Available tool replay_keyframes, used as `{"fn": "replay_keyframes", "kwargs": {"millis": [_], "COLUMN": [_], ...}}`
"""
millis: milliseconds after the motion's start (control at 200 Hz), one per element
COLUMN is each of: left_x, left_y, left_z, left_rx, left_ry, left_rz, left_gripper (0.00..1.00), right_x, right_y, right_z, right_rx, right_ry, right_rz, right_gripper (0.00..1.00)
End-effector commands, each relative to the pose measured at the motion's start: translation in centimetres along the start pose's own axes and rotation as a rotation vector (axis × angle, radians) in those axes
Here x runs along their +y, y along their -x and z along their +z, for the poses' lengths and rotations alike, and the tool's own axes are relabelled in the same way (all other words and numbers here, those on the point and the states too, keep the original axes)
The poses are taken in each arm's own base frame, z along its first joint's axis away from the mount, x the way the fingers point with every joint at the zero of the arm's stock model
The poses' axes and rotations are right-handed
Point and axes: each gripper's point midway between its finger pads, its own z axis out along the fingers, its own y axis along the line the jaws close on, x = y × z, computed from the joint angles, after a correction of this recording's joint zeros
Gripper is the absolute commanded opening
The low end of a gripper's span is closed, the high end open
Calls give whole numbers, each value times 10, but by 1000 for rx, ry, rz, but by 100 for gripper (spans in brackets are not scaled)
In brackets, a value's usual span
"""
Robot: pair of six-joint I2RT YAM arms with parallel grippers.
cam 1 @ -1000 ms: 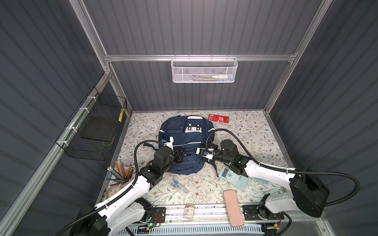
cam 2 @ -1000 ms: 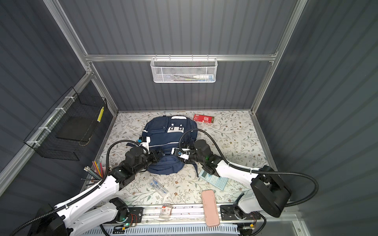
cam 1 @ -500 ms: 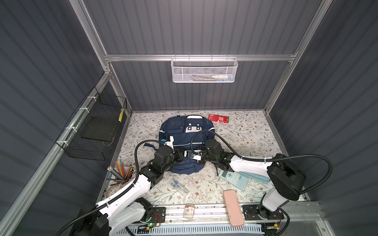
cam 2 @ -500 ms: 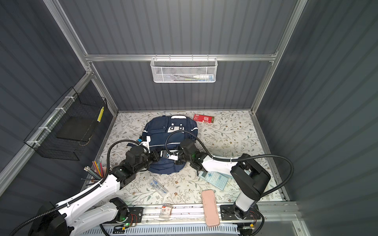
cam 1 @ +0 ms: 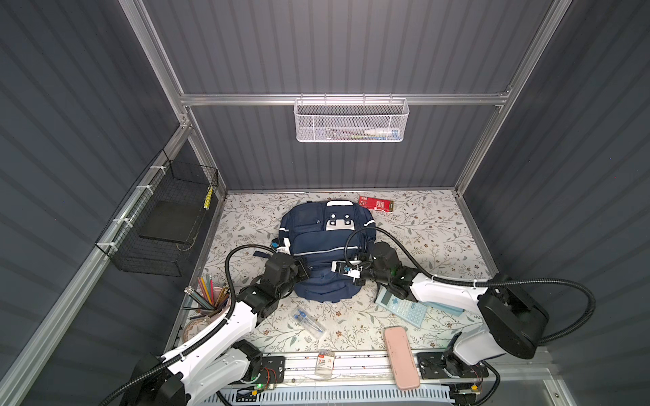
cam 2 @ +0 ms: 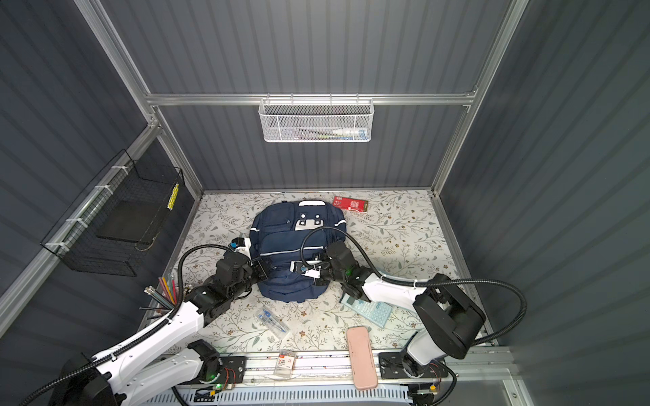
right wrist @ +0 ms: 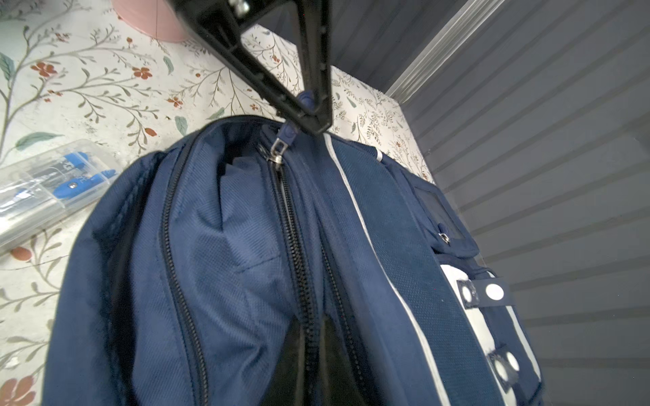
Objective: Pack the student bag
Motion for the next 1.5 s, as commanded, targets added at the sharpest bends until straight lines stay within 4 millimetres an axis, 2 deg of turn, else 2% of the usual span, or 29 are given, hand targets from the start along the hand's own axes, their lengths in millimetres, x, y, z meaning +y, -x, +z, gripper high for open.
{"fn": "replay_keyframes", "kwargs": {"millis": [0, 110, 195, 340, 420, 535, 595, 735, 830, 901, 991, 1071, 1151, 1206, 1261, 1331, 1411, 1496], "left_x": [63, 88, 88, 56, 37, 19, 10, -19, -32, -35, -33, -35, -47, -55, -60, -60, -60, -64], "left_y": [26, 41, 49, 50, 50, 48, 43, 28, 20, 16, 15, 18, 21, 20, 19, 20, 25, 29], "left_z": [-3, -5, -6, -4, -9, -21, -24, -27, -26, -21, -15, -14, -11, -5, -2, -1, -4, -10], "left_rx": [-117, -139, -139, -116, -110, -109, -90, -64, -53, -36, -30, -34, -23, -6, -2, -10, -27, -31], "left_ry": [267, 303, 282, 115, 13, -80, -121, -172, -206, -222, -208, -199, -243, -280, -308, -310, -303, -306], "left_rz": [45, 5, 14, 27, 9, -19, -34, 4, 3, -11, 3, 17, 7, -21, -48, -65, -58, -50], "left_gripper": [0, 0, 0, 0, 0, 0, 0, 0, 0, 0, 0, 0, 0, 0, 0, 0, 0, 0], "right_x": [-14, -20, -23, -25, -39, -60, -62, -90, -103, -94, -71, -49, -23, -5, 9, 22, 26, 21], "right_y": [10, 8, 1, -7, -22, -49, -52, -64, -64, -42, -7, 15, 42, 54, 57, 51, 43, 37], "right_z": [-30, -53, -62, -57, -49, -37, -30, -10, 1, 2, -6, -13, -20, -20, -15, -4, 6, 18], "right_rx": [-102, -143, -124, -64, 11, 138, 163, 228, 242, 156, 16, -32, -96, -122, -115, -76, -61, -48], "right_ry": [-13, -10, -20, -16, -110, -217, -203, -283, -308, -272, -198, -130, -37, 14, 49, 80, 92, 66], "right_rz": [76, 128, 144, 149, 132, 114, 108, 112, 124, 117, 101, 81, 82, 73, 58, 38, 51, 53], "right_gripper": [0, 0, 2, 18, 16, 18, 18, 17, 24, 30, 43, 47, 49, 52, 52, 51, 50, 51]}}
